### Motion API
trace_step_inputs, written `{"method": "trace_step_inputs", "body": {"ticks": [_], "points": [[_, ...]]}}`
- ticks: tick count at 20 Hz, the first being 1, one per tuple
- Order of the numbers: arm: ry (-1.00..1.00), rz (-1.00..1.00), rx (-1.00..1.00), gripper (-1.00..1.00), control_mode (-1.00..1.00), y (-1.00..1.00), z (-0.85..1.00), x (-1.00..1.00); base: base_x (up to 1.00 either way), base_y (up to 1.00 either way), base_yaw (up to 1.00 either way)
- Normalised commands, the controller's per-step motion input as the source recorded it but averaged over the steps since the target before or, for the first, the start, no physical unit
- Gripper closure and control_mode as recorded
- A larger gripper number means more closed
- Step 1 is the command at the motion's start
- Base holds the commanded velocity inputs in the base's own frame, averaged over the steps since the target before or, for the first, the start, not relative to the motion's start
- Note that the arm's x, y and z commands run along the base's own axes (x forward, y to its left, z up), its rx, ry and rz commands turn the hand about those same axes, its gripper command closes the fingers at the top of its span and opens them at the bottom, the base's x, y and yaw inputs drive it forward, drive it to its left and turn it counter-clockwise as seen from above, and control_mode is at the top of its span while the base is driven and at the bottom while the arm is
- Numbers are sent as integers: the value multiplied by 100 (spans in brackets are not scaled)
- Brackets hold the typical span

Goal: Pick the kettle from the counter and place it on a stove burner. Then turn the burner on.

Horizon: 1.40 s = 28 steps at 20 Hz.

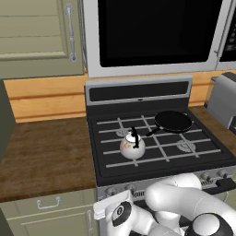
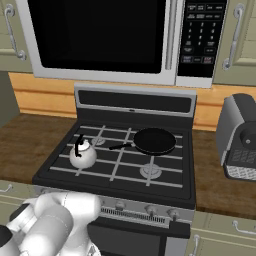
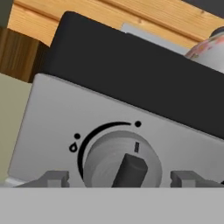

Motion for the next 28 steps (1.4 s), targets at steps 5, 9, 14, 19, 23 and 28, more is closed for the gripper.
{"method": "trace_step_inputs", "body": {"ticks": [5, 9, 14, 19, 23, 28], "points": [[0, 2, 1, -100, -100, 0, -16, 0, 0, 0, 0], [0, 0, 0, -100, -100, 0, 0, 0, 0, 0, 0], [0, 0, 0, -100, -100, 0, 3, 4, 0, 0, 0], [-10, 0, 0, -100, -100, 0, 24, -1, 0, 0, 0], [-3, 0, 0, -100, -100, 0, 18, 0, 0, 0, 0], [-5, 0, 0, -100, -100, 0, 28, -1, 0, 0, 0]]}}
